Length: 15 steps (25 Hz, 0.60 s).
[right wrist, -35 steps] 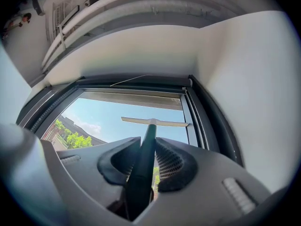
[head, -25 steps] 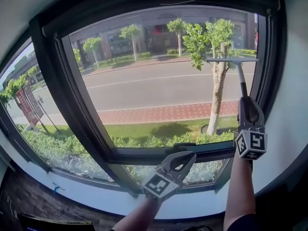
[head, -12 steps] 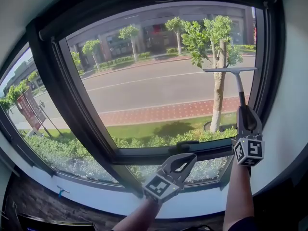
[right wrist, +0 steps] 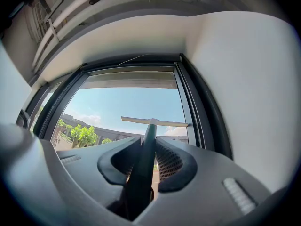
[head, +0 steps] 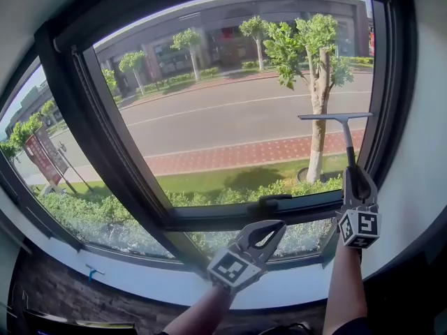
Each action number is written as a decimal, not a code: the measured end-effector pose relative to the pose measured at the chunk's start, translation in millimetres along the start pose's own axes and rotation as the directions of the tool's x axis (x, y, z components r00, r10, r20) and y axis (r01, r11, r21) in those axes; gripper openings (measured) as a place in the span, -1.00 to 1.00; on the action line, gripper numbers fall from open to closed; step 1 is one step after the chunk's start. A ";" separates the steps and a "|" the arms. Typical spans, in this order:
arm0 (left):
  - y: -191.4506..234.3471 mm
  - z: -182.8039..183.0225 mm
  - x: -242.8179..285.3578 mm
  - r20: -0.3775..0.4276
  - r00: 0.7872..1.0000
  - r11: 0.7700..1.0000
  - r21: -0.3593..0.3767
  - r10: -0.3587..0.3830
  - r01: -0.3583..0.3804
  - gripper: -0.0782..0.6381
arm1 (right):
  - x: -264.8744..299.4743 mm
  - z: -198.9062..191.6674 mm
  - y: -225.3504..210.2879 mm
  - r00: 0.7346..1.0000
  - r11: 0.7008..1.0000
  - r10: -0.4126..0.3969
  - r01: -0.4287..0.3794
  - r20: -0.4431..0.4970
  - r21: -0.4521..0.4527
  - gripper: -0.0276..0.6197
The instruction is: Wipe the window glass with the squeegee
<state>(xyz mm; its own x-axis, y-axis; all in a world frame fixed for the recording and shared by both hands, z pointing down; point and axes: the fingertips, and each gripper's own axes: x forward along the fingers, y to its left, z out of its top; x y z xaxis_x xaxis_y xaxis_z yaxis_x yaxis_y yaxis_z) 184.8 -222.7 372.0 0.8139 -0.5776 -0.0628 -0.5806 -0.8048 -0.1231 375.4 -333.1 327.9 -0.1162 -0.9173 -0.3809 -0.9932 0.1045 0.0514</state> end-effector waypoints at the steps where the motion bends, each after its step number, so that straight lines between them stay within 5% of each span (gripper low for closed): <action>1: -0.5 -0.9 -1.3 -0.004 1.000 1.000 -0.001 0.000 0.000 -0.78 | -2.7 -5.0 0.3 1.000 1.000 0.000 0.000 -0.009 0.005 -0.61; 15: -9.6 -13.6 -20.2 -0.050 0.999 1.000 -0.019 0.021 -0.022 -0.78 | -29.8 -55.6 5.4 0.993 0.999 0.018 -0.012 -0.116 0.048 -0.61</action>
<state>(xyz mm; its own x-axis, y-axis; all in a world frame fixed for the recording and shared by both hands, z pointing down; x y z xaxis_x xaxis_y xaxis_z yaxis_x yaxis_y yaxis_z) 173.6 -205.2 387.9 0.7992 -0.6008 -0.0162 -0.5991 -0.7941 -0.1026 373.9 -326.6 390.8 -0.1323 -0.9536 -0.2705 -0.9909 0.1341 0.0120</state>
